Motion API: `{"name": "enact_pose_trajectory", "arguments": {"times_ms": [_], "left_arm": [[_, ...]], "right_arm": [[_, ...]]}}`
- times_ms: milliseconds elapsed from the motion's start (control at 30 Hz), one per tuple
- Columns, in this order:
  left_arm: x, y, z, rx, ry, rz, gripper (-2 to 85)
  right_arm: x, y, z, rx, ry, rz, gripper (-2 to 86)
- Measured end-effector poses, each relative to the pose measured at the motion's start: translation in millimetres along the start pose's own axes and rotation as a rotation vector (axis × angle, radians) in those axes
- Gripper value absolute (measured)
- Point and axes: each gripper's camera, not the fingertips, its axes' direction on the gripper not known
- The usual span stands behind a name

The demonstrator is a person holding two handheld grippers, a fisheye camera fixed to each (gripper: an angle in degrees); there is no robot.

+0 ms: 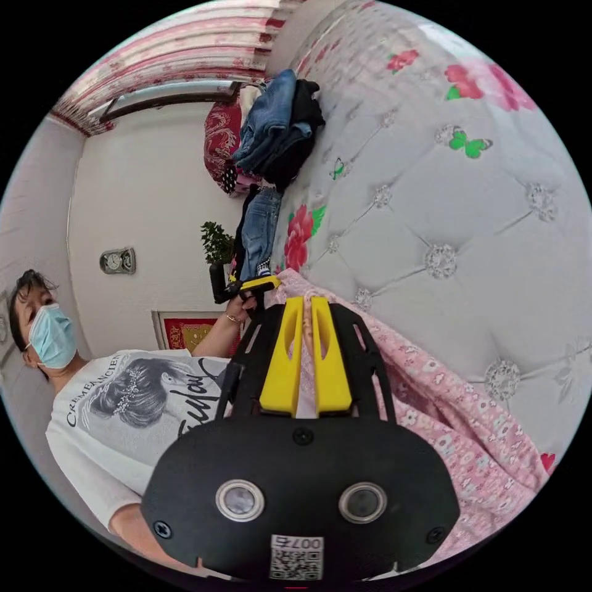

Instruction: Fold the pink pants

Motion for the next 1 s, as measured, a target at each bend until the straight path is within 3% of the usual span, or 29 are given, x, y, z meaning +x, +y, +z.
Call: {"name": "enact_pose_trajectory", "arguments": {"times_ms": [167, 433, 633, 900, 1000], "left_arm": [[-23, -18, -5, -0.023, 0.100, -0.096, -0.7], [-69, -48, 38, -0.166, 0.165, -0.262, -0.8], [-84, -47, 43, -0.125, 0.158, -0.306, -0.8], [-98, -44, 32, 0.008, 0.025, -0.411, 3.5], [-95, -26, 30, 0.042, -0.028, -0.415, 6.4]], "right_arm": [[-21, -3, -3, 0.007, 0.176, -0.068, 0.0], [-7, -16, 47, -0.170, 0.491, -0.058, -0.1], [-9, -7, 53, -0.158, 0.499, -0.059, -0.1], [-30, 27, -2, 0.166, 0.406, -0.072, 0.1], [-42, 72, -32, 0.251, 0.459, -0.075, 0.2]]}}
